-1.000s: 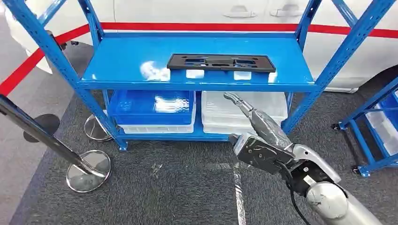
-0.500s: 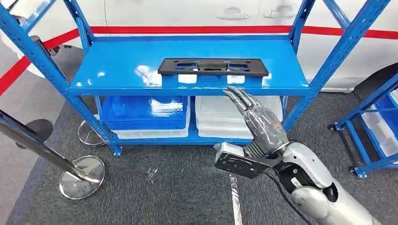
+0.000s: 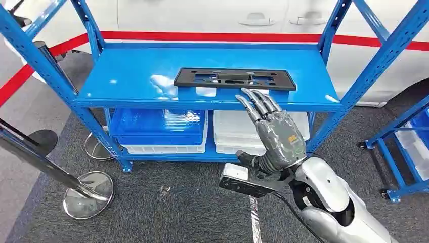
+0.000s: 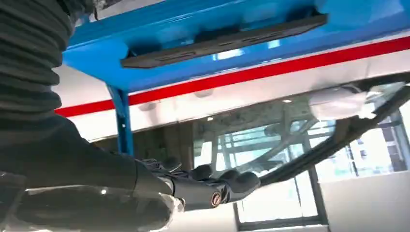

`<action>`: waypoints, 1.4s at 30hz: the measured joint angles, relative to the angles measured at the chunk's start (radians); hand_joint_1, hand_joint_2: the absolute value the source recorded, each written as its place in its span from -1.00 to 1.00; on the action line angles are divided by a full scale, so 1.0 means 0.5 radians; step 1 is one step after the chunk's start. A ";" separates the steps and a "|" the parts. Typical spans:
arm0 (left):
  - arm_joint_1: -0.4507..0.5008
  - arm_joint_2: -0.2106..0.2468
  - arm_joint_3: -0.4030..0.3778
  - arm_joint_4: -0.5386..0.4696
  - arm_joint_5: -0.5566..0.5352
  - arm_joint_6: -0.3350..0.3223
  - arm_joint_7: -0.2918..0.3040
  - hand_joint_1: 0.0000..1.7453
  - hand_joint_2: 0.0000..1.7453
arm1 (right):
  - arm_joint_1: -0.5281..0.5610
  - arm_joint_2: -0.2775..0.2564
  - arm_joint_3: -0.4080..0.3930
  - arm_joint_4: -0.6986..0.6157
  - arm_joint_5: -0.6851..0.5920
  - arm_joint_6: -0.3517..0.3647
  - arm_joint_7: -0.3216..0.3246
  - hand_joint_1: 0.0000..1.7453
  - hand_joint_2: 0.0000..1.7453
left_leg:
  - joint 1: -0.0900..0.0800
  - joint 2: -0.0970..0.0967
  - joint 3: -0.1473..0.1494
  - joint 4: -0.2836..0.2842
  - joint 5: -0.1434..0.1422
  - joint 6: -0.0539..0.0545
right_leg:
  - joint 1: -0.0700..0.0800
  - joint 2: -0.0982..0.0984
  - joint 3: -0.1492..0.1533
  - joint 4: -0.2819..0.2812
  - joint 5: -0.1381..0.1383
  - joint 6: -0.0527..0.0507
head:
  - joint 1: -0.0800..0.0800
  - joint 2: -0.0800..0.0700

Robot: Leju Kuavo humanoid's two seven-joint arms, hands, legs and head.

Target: Take the parts from the cabinet and place them on the table.

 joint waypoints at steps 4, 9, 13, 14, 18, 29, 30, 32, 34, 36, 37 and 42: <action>-0.003 0.000 -0.014 0.000 -0.025 -0.023 -0.005 -1.00 -1.00 | -0.006 0.037 -0.015 0.098 -0.010 -0.047 -0.063 -1.00 1.00 | 0.008 0.010 -0.007 0.049 -0.046 -0.043 | -0.009 0.004 0.034 -0.032 -0.005 -0.045 | -0.004 0.000; -0.002 0.005 -0.043 0.000 -0.053 -0.047 -0.017 -1.00 -1.00 | -0.019 0.089 -0.023 0.293 0.060 -0.098 -0.115 -1.00 1.00 | 0.009 0.012 -0.358 0.593 -0.169 -0.061 | -0.001 0.001 0.061 -0.031 -0.036 -0.072 | -0.015 0.000; 0.005 0.013 -0.045 0.000 -0.060 -0.047 -0.021 -1.00 -1.00 | -0.029 0.113 -0.028 0.382 0.081 -0.110 -0.116 -1.00 1.00 | 0.006 0.010 -0.160 0.053 0.156 -0.029 | -0.002 0.006 0.119 -0.032 -0.078 -0.056 | -0.015 0.000; 0.002 0.016 -0.048 0.000 -0.060 -0.047 -0.027 -1.00 -1.00 | -0.041 0.118 -0.034 0.415 0.080 -0.121 -0.115 -1.00 1.00 | -0.012 0.010 -0.129 0.028 0.136 -0.024 | 0.013 0.009 0.113 -0.027 -0.084 -0.044 | -0.015 0.000; -0.006 0.017 -0.060 0.000 -0.070 -0.057 -0.038 -1.00 -1.00 | -0.061 0.138 -0.074 0.546 0.112 -0.148 -0.115 -1.00 1.00 | 0.006 0.008 -0.110 -0.016 0.120 0.018 | 0.020 0.005 0.121 -0.053 -0.092 -0.003 | -0.013 0.000; -0.009 0.028 -0.101 0.000 -0.131 -0.084 -0.027 -1.00 -1.00 | -0.236 0.202 -0.145 1.100 0.189 -0.250 -0.155 -1.00 1.00 | -0.009 -0.003 -0.025 -0.002 0.031 0.025 | 0.018 -0.004 -0.028 0.001 0.041 -0.005 | -0.005 0.000; -0.008 0.032 -0.104 0.001 -0.131 -0.086 -0.027 -1.00 -1.00 | -0.243 0.208 -0.150 1.127 0.189 -0.253 -0.156 -1.00 1.00 | -0.006 -0.006 -0.032 -0.001 0.031 0.017 | 0.013 -0.001 -0.010 -0.024 0.023 -0.015 | -0.005 0.000; -0.009 0.033 -0.116 0.000 -0.131 -0.087 -0.029 -1.00 -1.00 | -0.243 0.227 -0.152 1.174 0.190 -0.256 -0.159 -1.00 1.00 | -0.005 -0.006 -0.023 -0.022 0.033 0.000 | 0.019 0.004 -0.013 -0.025 0.018 -0.026 | -0.007 0.000; -0.008 0.035 -0.126 0.000 -0.131 -0.089 -0.030 -1.00 -1.00 | -0.252 0.243 -0.156 1.210 0.190 -0.259 -0.163 -1.00 1.00 | -0.002 -0.001 -0.014 -0.003 -0.002 -0.025 | -0.002 0.006 0.023 -0.056 0.021 -0.050 | -0.009 0.000; -0.011 0.036 -0.134 0.000 -0.131 -0.089 -0.038 -1.00 -1.00 | -0.276 0.256 -0.160 1.252 0.192 -0.264 -0.167 -1.00 1.00 | 0.001 0.006 -0.124 0.224 -0.100 -0.043 | -0.005 0.005 0.043 -0.064 0.010 -0.067 | -0.025 0.000; -0.014 0.037 -0.139 0.000 -0.131 -0.089 -0.043 -1.00 -1.00 | -0.281 0.267 -0.160 1.276 0.195 -0.264 -0.170 -1.00 1.00 | 0.004 0.007 -0.215 0.381 -0.154 -0.050 | -0.003 0.005 0.047 -0.062 0.005 -0.073 | -0.026 0.000; -0.002 0.038 -0.146 0.000 -0.125 -0.091 -0.048 -1.00 -1.00 | -0.287 0.316 -0.160 1.385 0.215 -0.269 -0.212 -1.00 1.00 | 0.006 0.010 -0.256 0.251 0.104 -0.048 | -0.002 0.016 0.095 -0.045 -0.048 -0.069 | -0.026 0.000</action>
